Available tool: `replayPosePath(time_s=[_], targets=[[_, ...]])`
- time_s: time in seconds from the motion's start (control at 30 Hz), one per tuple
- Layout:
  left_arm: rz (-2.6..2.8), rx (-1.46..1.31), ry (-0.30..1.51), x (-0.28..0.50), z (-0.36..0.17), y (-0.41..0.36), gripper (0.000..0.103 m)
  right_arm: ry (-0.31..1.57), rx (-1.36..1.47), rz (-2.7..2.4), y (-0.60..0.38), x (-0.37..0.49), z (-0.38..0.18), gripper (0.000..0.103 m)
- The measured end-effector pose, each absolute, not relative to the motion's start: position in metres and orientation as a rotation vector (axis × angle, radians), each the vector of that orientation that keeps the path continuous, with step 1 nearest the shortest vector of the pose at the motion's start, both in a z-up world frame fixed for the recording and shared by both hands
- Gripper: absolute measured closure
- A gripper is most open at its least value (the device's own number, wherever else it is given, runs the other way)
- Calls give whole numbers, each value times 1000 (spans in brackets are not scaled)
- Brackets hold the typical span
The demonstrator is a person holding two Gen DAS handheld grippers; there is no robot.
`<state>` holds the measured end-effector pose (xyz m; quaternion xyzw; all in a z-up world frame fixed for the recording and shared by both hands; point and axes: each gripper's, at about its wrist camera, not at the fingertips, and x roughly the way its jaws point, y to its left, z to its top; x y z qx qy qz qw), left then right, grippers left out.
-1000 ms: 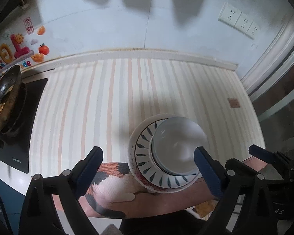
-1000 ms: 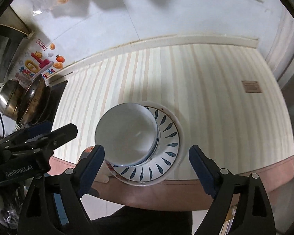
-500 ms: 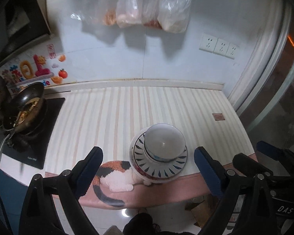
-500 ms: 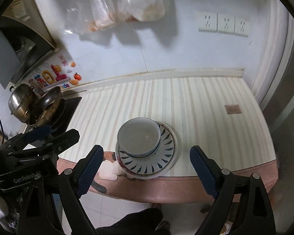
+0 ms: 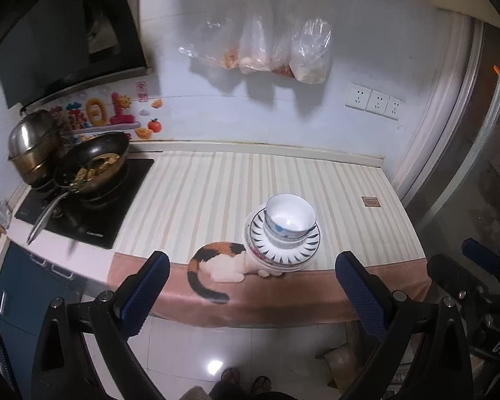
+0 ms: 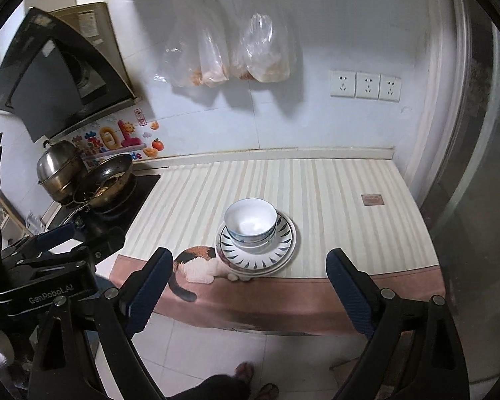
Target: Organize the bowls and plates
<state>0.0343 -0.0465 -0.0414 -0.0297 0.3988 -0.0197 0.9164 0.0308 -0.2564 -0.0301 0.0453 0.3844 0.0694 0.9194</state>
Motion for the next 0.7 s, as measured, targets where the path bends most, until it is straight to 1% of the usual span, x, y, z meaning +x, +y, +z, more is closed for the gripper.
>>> replayPosePath(time_s=[0.27,0.7], targets=[[-23,-36,790,-17,-27,-32,1,747,77,110,-247,-27,-9,7],[11,-34,803,-50,-32,-10,1,743,84,87,-237,-58,-4,6]])
